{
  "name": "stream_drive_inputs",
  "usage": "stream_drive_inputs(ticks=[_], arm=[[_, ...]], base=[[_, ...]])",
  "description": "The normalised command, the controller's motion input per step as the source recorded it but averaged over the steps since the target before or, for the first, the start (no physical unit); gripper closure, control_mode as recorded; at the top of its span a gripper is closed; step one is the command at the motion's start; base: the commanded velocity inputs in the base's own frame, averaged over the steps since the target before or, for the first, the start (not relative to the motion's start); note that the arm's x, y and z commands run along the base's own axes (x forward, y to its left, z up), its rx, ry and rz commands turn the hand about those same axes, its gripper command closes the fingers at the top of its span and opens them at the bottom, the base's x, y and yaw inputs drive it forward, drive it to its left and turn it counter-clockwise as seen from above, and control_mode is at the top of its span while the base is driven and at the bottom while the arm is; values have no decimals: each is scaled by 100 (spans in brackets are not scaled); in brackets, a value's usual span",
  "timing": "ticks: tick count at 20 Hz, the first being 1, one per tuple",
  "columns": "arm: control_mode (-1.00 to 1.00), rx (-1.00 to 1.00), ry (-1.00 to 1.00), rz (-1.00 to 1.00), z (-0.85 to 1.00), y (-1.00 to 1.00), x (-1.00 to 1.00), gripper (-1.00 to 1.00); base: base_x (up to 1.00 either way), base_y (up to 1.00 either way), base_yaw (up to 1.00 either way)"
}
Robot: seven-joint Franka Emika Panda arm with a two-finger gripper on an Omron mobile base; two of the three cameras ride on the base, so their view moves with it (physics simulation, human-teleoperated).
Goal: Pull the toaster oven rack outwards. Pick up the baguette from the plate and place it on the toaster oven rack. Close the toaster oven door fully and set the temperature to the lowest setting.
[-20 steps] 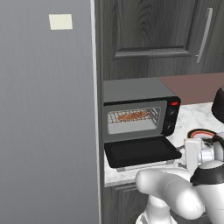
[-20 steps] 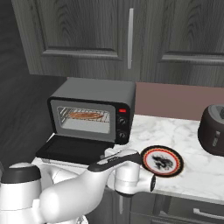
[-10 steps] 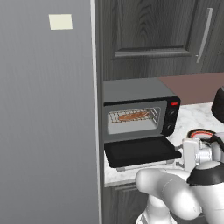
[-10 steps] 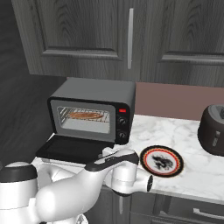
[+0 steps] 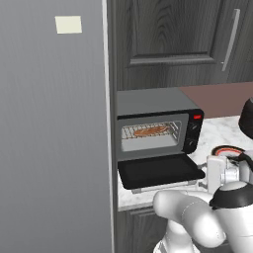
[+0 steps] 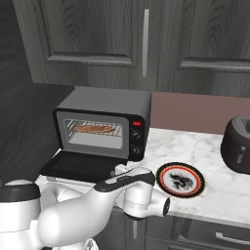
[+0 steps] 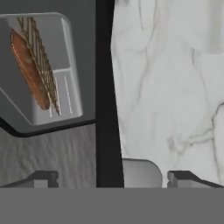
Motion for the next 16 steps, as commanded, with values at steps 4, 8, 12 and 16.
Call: stream_drive_inputs(ticks=[4,8,12,16], arm=[[-100,0,-10,-7,1,29,57,-100],[-100,0,-10,-9,0,35,59,-100],[-100,0,-9,-11,0,40,66,-100],[-100,0,-5,-10,0,42,68,-100]], base=[[0,0,0],[0,0,0],[0,0,0],[0,0,0]])
